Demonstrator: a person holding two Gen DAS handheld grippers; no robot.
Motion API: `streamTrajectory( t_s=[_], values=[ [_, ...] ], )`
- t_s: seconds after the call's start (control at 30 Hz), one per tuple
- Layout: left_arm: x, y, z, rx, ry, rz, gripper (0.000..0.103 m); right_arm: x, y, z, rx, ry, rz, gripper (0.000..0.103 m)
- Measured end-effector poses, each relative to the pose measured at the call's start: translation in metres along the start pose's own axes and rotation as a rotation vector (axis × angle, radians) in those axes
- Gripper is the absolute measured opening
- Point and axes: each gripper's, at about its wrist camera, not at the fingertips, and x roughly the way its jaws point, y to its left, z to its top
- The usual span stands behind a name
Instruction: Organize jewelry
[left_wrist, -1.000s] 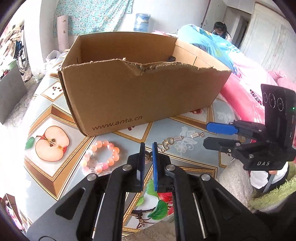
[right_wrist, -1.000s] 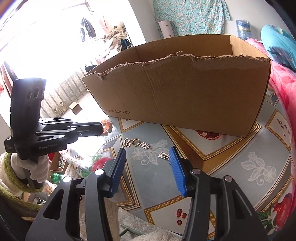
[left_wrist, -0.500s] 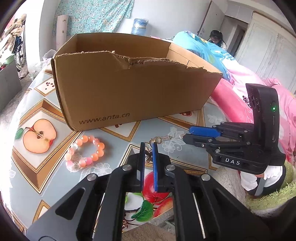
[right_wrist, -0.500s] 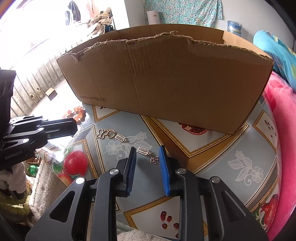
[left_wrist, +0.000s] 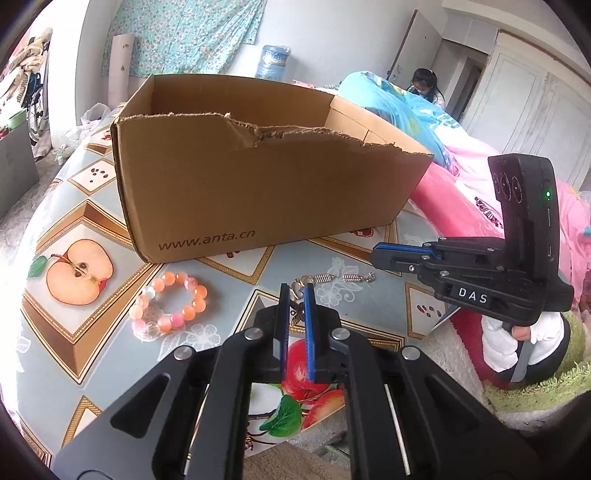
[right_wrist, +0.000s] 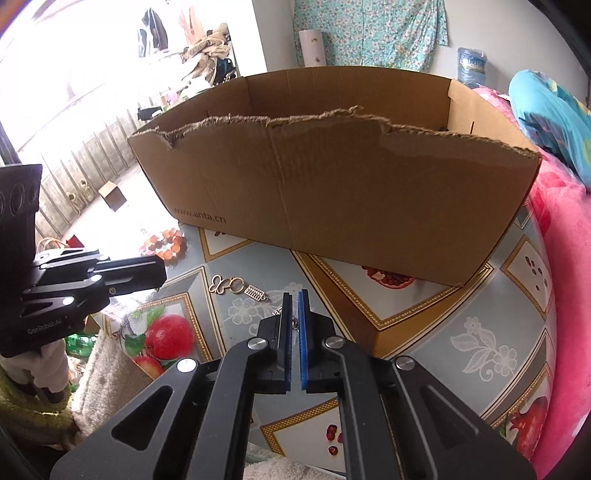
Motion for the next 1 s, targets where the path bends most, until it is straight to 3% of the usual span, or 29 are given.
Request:
streamTrajectory(
  t_s=[0.23,0.3,0.37,0.47,0.53,0.6,0.67,0.73,1.0],
  values=[
    [-0.012,-0.007,-0.002,0.013,-0.029,0.002,0.006,-0.017,-0.005,-0.002,-0.008,-0.015,-0.018,0.004],
    [-0.014,-0.008,-0.003,0.013,-0.033,0.005,0.006,-0.01,0.0,-0.005,-0.03,0.023,-0.004,0.009],
    [-0.016,-0.008,-0.005,0.01,-0.033,0.004,0.006,-0.004,0.003,-0.01,-0.071,0.049,-0.024,0.032],
    [-0.017,-0.008,-0.006,0.008,-0.033,0.005,0.006,0.012,0.002,-0.015,-0.08,0.099,-0.08,0.034],
    [-0.018,-0.007,-0.007,0.006,-0.036,0.005,0.006,0.016,0.0,-0.017,-0.064,0.092,-0.072,0.034],
    [-0.018,-0.006,-0.008,0.001,-0.036,0.004,0.007,0.019,0.002,-0.018,-0.074,0.08,-0.088,0.033],
    [-0.017,-0.004,-0.008,-0.005,-0.034,0.004,0.006,0.02,0.003,-0.018,-0.074,0.074,-0.069,0.013],
    [-0.017,-0.002,-0.009,-0.008,-0.033,0.003,0.006,0.021,0.003,-0.018,-0.065,0.071,-0.052,0.005],
    [-0.022,0.001,-0.009,-0.01,-0.05,0.002,0.007,0.002,-0.015,-0.006,0.041,0.033,0.043,0.002]
  ],
)
